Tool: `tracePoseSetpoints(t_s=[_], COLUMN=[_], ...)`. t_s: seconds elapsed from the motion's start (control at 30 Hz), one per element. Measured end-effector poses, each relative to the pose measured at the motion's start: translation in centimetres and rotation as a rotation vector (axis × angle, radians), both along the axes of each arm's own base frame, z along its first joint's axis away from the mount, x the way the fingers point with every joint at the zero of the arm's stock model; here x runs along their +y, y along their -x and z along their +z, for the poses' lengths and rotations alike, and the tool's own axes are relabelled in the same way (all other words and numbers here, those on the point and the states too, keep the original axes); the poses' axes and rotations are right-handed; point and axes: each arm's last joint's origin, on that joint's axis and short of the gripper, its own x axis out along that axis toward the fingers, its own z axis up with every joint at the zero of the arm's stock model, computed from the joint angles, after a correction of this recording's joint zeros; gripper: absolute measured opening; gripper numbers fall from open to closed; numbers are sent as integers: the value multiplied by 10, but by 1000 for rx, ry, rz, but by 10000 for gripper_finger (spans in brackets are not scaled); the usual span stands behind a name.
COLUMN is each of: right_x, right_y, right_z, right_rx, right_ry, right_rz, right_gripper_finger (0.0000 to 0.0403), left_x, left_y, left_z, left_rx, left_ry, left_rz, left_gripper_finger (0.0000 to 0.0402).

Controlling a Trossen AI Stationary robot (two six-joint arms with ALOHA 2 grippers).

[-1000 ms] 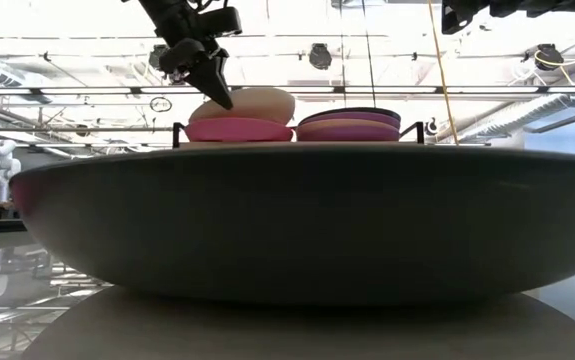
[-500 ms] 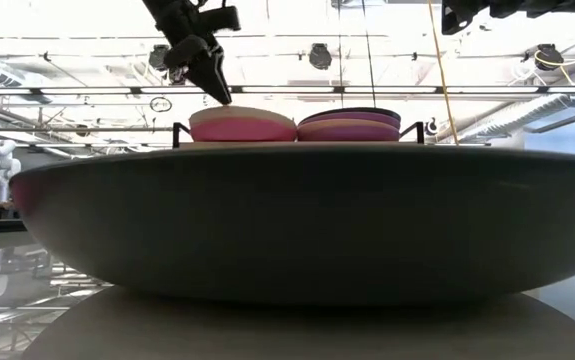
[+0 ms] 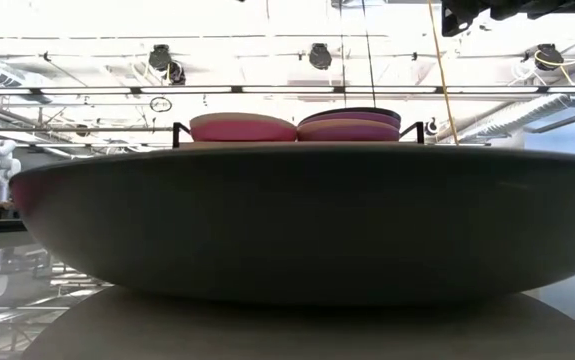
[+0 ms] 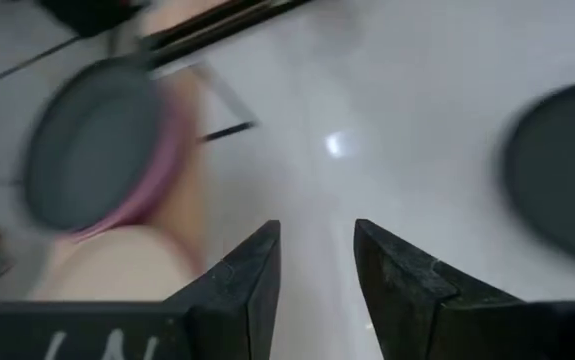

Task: Place and stack plates onto a shelf
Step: Stack the black plate on top of the brown plate on the shelf

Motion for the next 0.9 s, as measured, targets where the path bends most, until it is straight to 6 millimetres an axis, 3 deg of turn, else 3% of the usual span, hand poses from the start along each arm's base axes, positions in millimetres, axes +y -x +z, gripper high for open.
tracePoseSetpoints(t_s=[0.2, 0.37, 0.5, 0.7, 0.9], right_x=[0, 1, 7, 18, 36], right_y=[0, -2, -9, -36, -75], right_z=[0, -6, -13, -28, -51], right_rx=[3, 50, 89, 237, 473], right_ry=[-15, -9, -3, -7, -86], right_rz=[-1, 4, 26, 27, 134], right_gripper_finger=[59, 59, 59, 61, 96], left_x=[-59, -85, -87, -77, -68], left_y=[3, 21, 42, 66, 83], left_z=[-11, -17, -20, -50, -84], left_rx=[23, -44, -246, -576, -884], left_ry=[86, -27, -3, 64, 87], left_rz=[-85, -11, -5, -31, -31], left_gripper_finger=[136, 136, 136, 136, 136])
